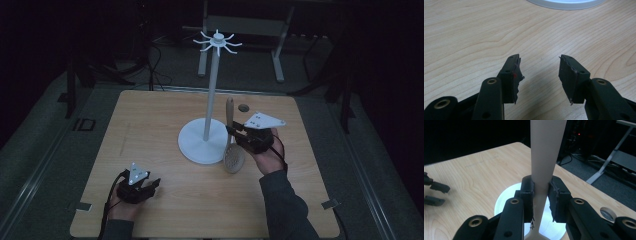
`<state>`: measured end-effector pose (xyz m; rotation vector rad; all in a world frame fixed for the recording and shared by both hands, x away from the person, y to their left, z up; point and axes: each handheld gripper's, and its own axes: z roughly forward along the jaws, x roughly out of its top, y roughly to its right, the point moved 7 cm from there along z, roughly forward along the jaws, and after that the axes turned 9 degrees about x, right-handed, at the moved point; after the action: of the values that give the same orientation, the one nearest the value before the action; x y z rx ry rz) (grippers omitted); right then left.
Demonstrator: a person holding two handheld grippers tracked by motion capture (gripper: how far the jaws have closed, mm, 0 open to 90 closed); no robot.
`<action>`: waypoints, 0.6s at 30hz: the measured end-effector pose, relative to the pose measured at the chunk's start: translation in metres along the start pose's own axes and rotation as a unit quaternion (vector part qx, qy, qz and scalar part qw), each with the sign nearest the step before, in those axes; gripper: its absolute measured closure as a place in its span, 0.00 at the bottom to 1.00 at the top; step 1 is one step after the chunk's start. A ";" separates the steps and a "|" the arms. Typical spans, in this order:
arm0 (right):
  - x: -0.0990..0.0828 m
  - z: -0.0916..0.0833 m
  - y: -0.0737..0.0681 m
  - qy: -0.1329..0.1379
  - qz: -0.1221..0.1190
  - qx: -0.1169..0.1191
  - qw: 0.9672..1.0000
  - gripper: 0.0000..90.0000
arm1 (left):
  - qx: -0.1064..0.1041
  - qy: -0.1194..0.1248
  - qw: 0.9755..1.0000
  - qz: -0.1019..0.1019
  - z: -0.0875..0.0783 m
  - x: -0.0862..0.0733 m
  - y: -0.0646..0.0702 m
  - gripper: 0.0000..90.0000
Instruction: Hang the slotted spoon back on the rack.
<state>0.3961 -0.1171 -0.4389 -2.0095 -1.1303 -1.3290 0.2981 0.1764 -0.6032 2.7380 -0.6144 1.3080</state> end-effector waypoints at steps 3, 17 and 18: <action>0.005 -0.002 0.001 0.007 0.003 -0.001 1.000 0.83 | 0.001 0.000 1.000 0.001 0.000 0.000 0.000 0.57; 0.030 -0.007 0.006 0.030 0.007 -0.011 0.999 0.83 | 0.005 0.005 1.000 -0.004 -0.001 0.000 -0.002 0.57; 0.032 -0.007 0.007 0.032 0.008 -0.013 0.999 0.83 | 0.005 0.005 1.000 -0.004 -0.001 0.000 -0.002 0.57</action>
<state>0.4039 -0.1143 -0.4068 -1.9759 -1.0710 -1.3958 0.2982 0.1779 -0.6020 2.7371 -0.5971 1.3247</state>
